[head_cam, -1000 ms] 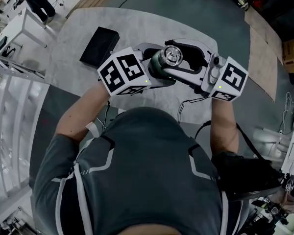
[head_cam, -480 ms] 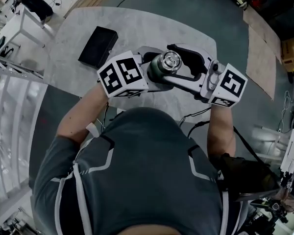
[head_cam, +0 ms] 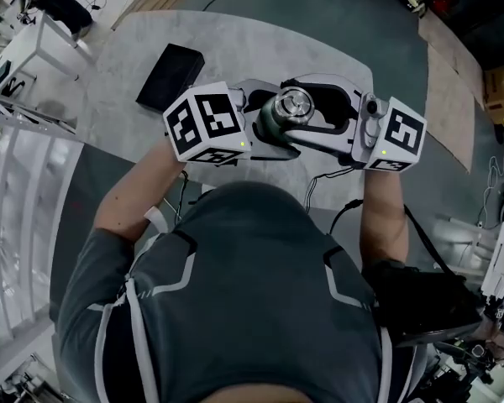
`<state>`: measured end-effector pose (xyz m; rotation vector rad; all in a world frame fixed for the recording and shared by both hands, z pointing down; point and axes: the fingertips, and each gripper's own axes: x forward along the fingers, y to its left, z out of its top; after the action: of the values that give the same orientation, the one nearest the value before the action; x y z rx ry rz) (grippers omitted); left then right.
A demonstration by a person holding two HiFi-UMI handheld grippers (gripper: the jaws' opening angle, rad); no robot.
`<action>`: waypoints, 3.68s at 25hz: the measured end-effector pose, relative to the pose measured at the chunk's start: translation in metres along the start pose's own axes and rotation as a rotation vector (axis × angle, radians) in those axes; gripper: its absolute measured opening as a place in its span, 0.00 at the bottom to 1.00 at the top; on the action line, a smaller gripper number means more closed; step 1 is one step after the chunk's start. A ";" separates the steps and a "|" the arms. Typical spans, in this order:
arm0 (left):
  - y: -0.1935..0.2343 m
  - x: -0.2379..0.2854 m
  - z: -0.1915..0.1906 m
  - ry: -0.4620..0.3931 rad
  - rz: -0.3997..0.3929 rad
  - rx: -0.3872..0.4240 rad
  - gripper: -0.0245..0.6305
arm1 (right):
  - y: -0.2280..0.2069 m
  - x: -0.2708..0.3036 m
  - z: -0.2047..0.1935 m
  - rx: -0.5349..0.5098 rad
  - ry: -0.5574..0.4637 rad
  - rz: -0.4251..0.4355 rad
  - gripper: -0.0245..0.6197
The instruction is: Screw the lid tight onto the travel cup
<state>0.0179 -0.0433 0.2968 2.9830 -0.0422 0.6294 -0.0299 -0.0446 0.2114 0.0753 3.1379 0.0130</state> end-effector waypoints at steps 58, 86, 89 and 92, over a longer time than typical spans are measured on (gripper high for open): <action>0.193 0.133 -0.271 -0.009 0.614 -0.157 0.63 | -0.097 -0.158 -0.257 0.336 0.171 -0.927 0.13; 0.173 0.072 -0.289 0.086 0.713 -0.246 0.64 | -0.096 -0.161 -0.225 0.333 0.153 -0.969 0.13; 0.158 0.054 -0.268 0.048 0.708 -0.269 0.64 | -0.093 -0.156 -0.209 0.318 0.157 -0.972 0.13; 0.147 0.039 -0.234 -0.019 0.710 -0.273 0.63 | -0.091 -0.151 -0.193 0.299 0.155 -0.962 0.13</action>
<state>-0.0471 -0.1677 0.5386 2.6534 -1.1210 0.5814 0.1162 -0.1440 0.4040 -1.4498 2.9186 -0.4556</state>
